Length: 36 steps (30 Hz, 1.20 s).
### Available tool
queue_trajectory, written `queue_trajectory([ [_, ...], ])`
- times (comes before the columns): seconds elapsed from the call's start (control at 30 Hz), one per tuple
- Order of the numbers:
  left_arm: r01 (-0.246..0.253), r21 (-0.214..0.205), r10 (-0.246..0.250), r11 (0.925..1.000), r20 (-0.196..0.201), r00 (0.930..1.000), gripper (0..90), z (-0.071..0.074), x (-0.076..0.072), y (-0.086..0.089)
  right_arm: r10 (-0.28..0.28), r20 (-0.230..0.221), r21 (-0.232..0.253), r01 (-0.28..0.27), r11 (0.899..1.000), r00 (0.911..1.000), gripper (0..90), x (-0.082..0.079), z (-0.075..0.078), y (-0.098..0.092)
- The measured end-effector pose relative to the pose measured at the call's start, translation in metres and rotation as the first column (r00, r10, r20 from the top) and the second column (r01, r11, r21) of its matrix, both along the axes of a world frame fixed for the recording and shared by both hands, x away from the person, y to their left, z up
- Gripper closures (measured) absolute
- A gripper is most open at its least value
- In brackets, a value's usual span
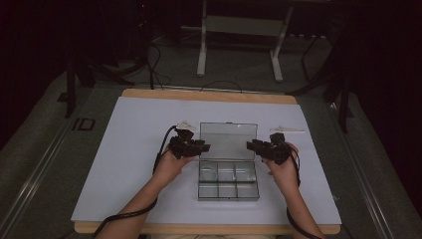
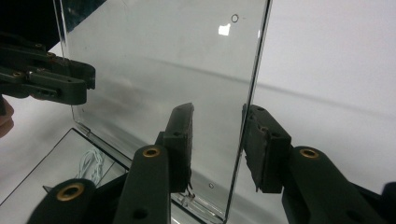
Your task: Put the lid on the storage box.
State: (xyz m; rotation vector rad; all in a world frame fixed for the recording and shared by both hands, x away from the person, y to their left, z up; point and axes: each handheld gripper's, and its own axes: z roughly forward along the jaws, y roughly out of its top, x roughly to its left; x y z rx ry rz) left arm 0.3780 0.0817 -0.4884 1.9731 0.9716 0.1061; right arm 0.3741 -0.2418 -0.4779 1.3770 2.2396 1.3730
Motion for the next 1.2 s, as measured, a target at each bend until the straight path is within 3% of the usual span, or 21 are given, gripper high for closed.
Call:
queue_trajectory([
  [0.23,0.017,0.005,-0.017,0.9998,0.027,0.9995,66.4,0.006,-0.004,0.0,0.008,0.023,0.003,-0.008,1.0,0.9997,65.7,-0.005,0.004,-0.002],
  [0.43,0.028,-0.016,-0.027,0.9995,0.047,0.9985,66.4,0.012,-0.01,0.002,0.025,0.047,0.003,-0.025,1.0,0.9986,66.4,-0.01,0.009,-0.002],
  [0.63,0.034,0.008,-0.034,0.9994,0.071,0.9969,66.9,0.017,-0.015,0.001,0.037,0.058,-0.004,-0.036,0.999,0.9976,65.6,-0.015,0.011,-0.003],
  [0.8,0.042,-0.006,-0.042,0.9991,0.082,0.9957,67.7,0.018,-0.019,0.003,0.048,0.076,-0.002,-0.048,0.999,0.9959,65.2,-0.02,0.011,-0.004],
  [1.2,0.055,0.009,-0.055,0.9985,0.124,0.9907,67.6,0.024,-0.029,0.003,0.068,0.094,0.0,-0.069,0.998,0.9932,64.2,-0.031,0.012,-0.007],
])
